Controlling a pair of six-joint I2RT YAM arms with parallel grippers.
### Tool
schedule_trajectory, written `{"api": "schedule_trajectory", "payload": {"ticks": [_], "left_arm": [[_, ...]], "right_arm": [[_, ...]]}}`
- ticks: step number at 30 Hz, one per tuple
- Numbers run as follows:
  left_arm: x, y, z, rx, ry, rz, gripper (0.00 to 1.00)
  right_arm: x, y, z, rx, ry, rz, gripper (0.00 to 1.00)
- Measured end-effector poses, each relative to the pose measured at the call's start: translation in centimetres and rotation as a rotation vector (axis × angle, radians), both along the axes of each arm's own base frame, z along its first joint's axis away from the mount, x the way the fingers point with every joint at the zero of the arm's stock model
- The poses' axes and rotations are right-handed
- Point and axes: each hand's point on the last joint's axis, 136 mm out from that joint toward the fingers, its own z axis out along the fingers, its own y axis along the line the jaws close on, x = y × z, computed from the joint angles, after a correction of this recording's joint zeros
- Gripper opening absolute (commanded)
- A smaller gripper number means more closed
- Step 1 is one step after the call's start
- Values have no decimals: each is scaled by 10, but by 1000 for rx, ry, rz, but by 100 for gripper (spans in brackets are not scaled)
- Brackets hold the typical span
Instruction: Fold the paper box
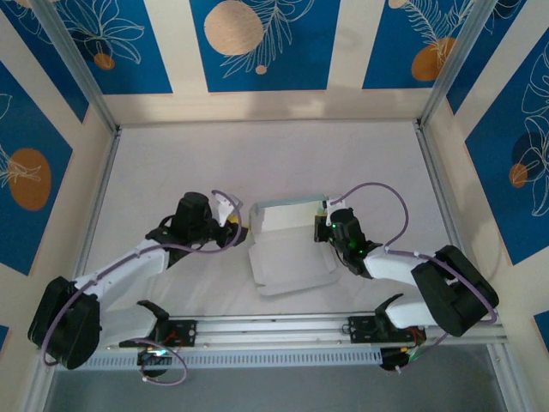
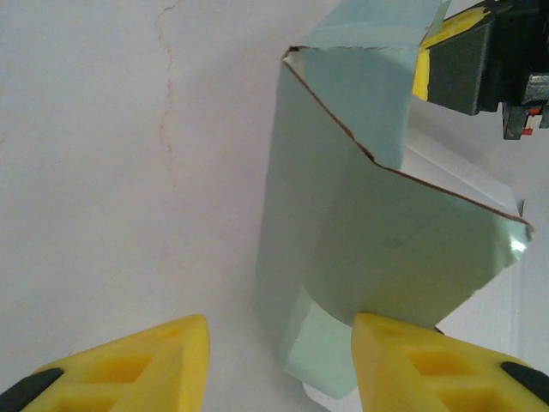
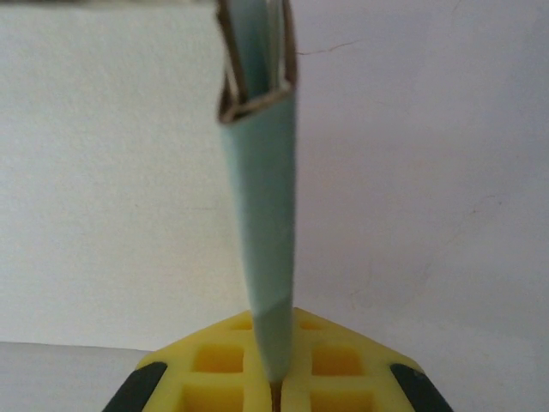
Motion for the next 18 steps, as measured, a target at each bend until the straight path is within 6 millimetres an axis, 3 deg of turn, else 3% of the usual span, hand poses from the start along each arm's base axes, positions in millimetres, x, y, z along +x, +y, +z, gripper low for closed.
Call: {"api": "schedule_trajectory", "payload": {"ticks": [9, 18], "left_arm": [[1, -22, -5, -18, -10, -59, 46], [7, -31, -1, -42, -46, -69, 47]], "right_arm": [[-4, 3, 6, -1, -9, 16, 0], [-7, 5, 3, -6, 6, 29, 0]]}}
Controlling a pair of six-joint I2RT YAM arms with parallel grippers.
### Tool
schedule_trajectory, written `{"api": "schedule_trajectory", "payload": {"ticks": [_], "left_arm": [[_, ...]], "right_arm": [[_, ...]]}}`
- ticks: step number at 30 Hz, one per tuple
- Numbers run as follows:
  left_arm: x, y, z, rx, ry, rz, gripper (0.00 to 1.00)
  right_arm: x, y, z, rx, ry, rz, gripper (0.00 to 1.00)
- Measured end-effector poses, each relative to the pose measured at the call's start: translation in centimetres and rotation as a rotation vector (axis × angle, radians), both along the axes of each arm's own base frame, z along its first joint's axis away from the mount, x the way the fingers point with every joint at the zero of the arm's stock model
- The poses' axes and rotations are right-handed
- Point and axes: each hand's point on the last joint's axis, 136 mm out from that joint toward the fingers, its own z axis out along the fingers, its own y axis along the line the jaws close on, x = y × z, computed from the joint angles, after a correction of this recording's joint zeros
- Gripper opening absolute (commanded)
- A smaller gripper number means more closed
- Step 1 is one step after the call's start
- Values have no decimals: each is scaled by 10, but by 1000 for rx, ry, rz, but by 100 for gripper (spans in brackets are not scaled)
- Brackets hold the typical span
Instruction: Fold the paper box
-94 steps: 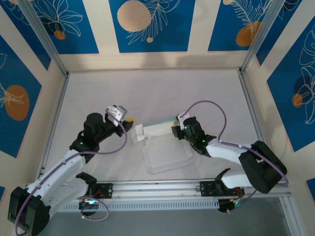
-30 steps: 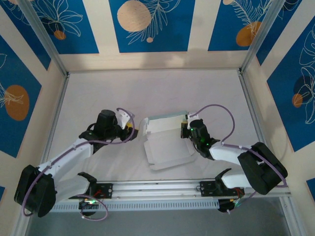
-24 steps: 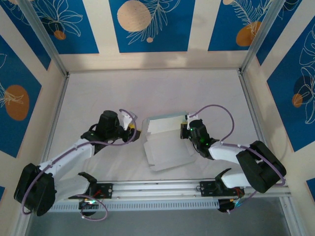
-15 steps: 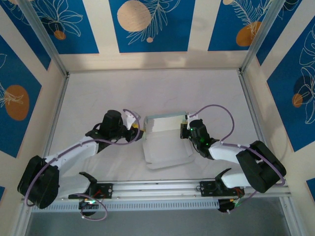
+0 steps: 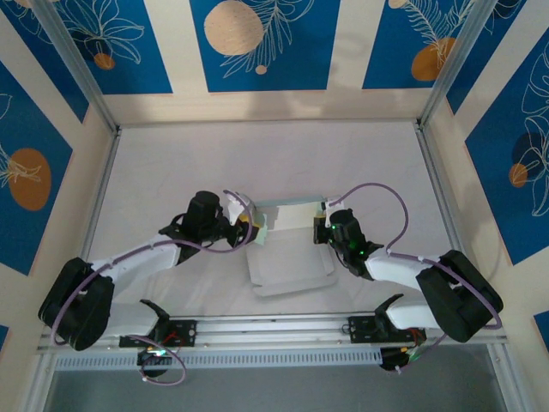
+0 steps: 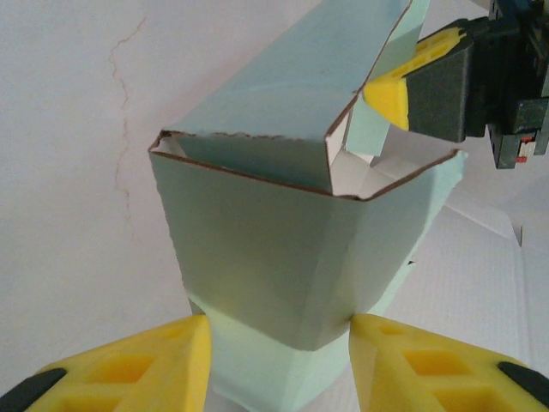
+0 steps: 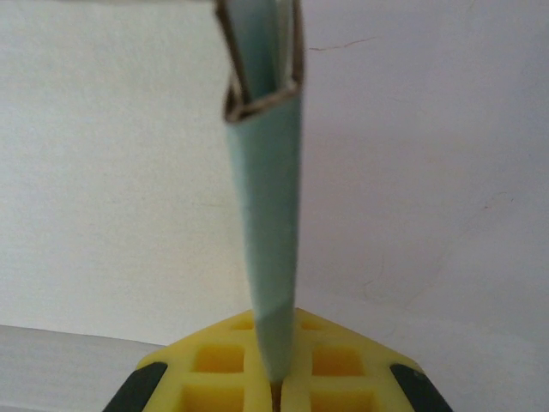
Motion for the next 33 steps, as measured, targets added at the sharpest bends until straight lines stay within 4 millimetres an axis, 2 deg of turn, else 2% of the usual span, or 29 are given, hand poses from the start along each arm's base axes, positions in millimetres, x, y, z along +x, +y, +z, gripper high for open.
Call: {"api": "schedule_trajectory", "payload": {"ticks": [5, 16, 23, 30, 33], "left_arm": [[0, -6, 4, -26, -16, -28, 48], [-5, -10, -4, -14, -16, -85, 48], [-4, -12, -5, -18, -22, -92, 55], [-3, -12, -7, -9, -29, -98, 55], [-2, -13, -8, -8, -37, -98, 60]], "right_arm": [[0, -1, -1, -1, 6, -7, 0], [-3, -5, -7, -21, 28, -18, 0], [-5, -7, -10, -29, 41, -17, 0], [-6, -7, -10, -32, 44, -17, 0], [-6, -7, -10, -35, 46, -12, 0]]}}
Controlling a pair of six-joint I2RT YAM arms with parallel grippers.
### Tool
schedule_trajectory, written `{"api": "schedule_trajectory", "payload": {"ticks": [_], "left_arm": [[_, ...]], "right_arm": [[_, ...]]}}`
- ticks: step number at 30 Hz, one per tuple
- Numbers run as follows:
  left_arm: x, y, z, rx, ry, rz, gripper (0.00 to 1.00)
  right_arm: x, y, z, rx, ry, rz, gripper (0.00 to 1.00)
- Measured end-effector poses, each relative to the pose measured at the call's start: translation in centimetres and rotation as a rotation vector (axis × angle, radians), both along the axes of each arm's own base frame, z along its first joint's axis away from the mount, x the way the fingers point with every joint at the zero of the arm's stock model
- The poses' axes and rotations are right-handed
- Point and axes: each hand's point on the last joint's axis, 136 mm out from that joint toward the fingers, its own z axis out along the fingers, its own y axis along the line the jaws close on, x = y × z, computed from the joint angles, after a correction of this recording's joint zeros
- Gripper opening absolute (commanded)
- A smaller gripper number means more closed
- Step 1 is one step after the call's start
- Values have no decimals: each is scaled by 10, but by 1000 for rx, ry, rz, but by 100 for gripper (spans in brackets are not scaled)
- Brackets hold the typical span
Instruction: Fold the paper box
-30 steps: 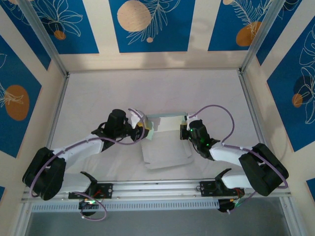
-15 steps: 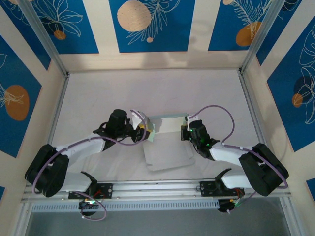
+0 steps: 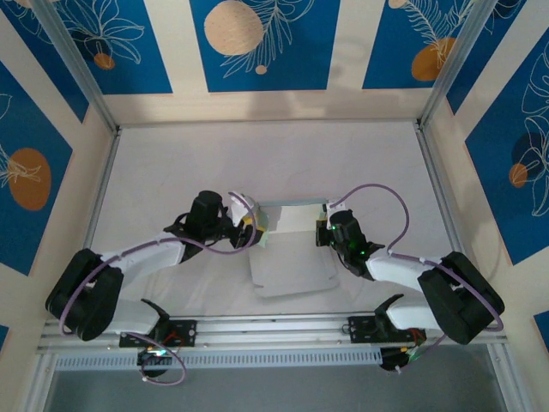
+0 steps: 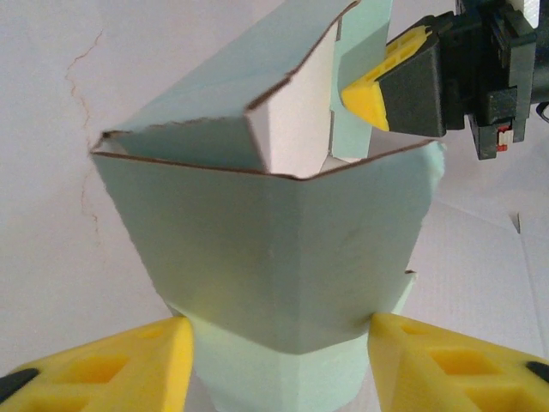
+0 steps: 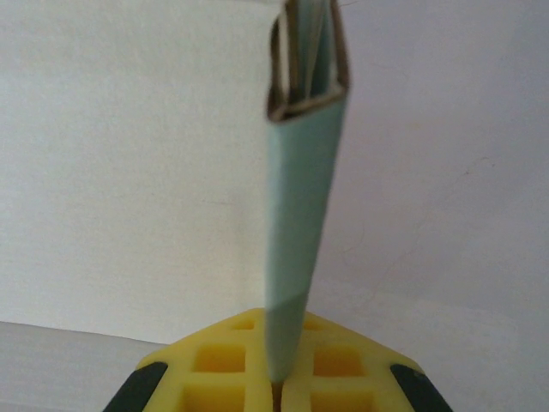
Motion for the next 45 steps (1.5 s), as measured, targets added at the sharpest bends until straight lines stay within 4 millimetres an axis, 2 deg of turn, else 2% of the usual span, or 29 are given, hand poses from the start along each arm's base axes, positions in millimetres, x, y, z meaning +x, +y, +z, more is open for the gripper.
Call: {"api": "schedule_trajectory", "payload": {"ticks": [6, 9, 15, 17, 20, 22, 34, 45], "left_arm": [[4, -1, -7, 7, 8, 10, 61], [8, 1, -10, 18, 4, 29, 55], [21, 8, -12, 48, -27, 98, 37], [26, 11, -11, 56, -46, 123, 36], [32, 14, -10, 62, -69, 155, 44], [34, 16, -12, 68, -70, 171, 45], [46, 30, -18, 131, -114, 271, 15], [58, 39, -12, 211, -223, 415, 4]], "right_arm": [[-1, 0, -2, -11, 5, 6, 0], [-2, 1, -1, -19, 1, 11, 0], [-7, 4, 0, -34, -2, 20, 0], [-8, 6, 2, -34, -9, 25, 0], [-10, 9, 4, -33, -15, 35, 0], [-12, 13, 4, -33, -16, 46, 0], [-18, 21, 6, -55, -30, 61, 0], [-25, 33, 21, -77, -50, 32, 0]]}}
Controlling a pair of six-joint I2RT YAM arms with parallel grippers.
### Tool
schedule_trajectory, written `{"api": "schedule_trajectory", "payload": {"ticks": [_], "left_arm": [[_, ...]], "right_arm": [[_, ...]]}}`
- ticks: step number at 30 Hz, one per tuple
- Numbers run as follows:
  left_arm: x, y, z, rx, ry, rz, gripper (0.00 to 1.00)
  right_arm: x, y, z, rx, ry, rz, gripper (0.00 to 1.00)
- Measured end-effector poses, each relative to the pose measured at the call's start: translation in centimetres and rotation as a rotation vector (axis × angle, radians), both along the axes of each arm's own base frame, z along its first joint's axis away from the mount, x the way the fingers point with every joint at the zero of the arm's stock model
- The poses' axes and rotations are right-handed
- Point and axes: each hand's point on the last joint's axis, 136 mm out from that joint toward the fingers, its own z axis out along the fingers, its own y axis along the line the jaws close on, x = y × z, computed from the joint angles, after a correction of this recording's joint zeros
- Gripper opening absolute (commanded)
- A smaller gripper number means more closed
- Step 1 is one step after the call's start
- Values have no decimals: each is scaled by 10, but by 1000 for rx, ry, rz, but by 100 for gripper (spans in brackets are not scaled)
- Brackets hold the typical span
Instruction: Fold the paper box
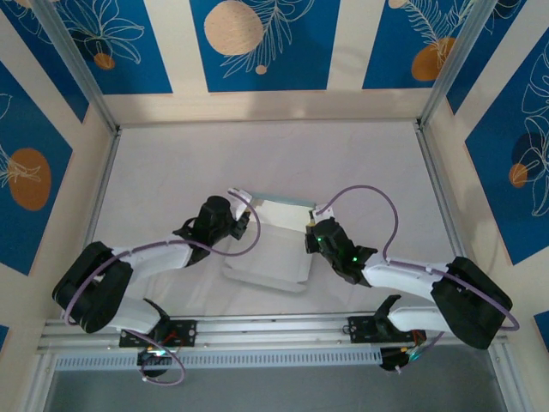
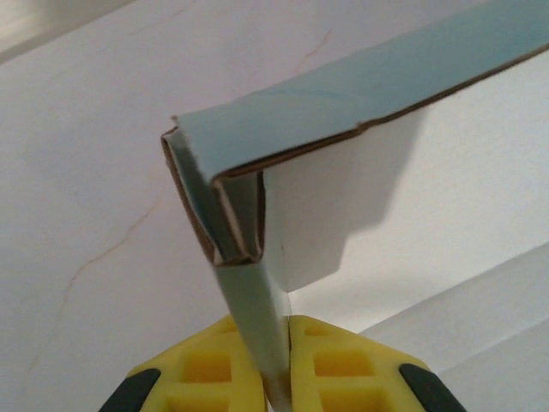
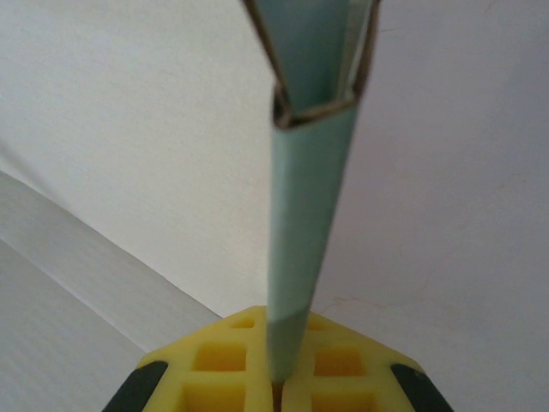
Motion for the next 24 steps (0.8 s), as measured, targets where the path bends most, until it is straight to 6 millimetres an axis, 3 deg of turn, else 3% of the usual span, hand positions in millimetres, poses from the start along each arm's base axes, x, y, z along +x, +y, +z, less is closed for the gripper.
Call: {"api": "schedule_trajectory", "payload": {"ticks": [9, 20, 24], "left_arm": [[9, 12, 11, 47, -100, 130, 0], [13, 19, 26, 49, -188, 262, 1], [12, 21, 21, 25, -208, 267, 4]], "right_arm": [[-7, 20, 17, -43, -29, -25, 0], [3, 29, 27, -54, -38, -141, 0], [5, 28, 27, -60, -40, -149, 0]]}}
